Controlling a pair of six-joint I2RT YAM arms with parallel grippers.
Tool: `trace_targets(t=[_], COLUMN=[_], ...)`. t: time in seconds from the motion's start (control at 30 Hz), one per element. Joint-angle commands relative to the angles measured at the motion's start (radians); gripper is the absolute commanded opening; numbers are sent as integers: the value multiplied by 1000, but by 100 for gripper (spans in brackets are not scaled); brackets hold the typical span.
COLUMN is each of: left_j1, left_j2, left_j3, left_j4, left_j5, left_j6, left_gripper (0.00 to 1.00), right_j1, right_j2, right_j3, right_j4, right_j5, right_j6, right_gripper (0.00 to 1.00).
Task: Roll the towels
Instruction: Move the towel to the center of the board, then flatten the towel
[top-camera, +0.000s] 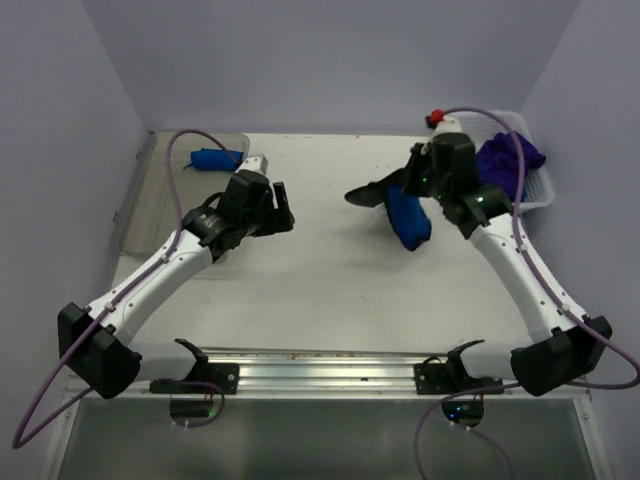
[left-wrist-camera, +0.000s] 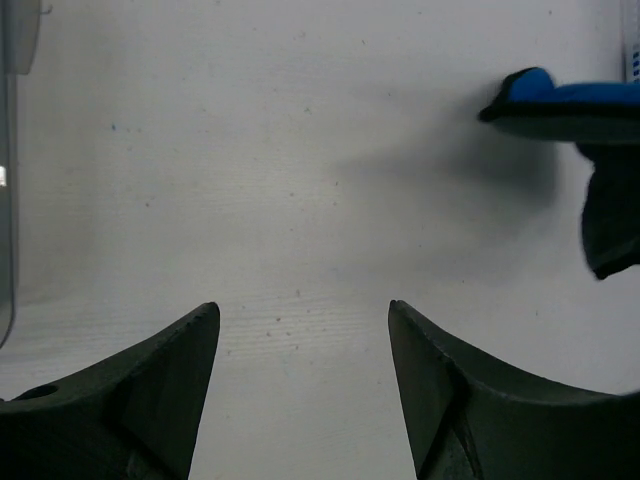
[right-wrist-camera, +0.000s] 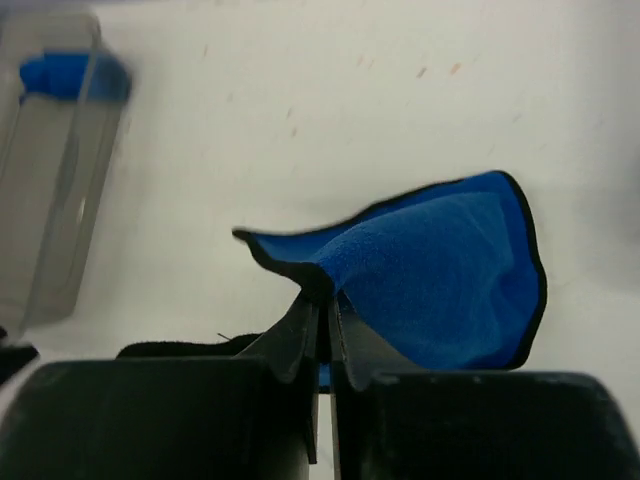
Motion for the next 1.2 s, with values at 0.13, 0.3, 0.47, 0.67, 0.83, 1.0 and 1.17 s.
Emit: trace_targets(t=[0.13,0.3,0.47,0.67,0.83,1.0,1.17], left_j1=[51,-13,-117,-268,-297,-309,-314], left_j2=[-78,-81,-40,115,205,301,359], left_j3=[-36,-146,-288,-329,-361,-320,-285], left_j4=[-54,13,123,195,307,287,252], left_j5=[-14,61,144,109,121,107,83], left_j6=[9,-59,-177,-293,-360,-344,-337], left_gripper=[73,71,68,63,60,55,36], right_j1=[264,174,14,-161,-188,-188,-188], right_j2=[164,-54,-155,-103,21,70,90], right_j3=[-155,-334,-523,-609,-626,-681,-712], right_j4=[-128,-128,-127,-32,34,112,128], right_j5=[-40,38,-38,-132,-181,-222,-201], right_j6=[28,41,69,62,58,106,129], right_gripper=[52,63,57,55,55,50,26])
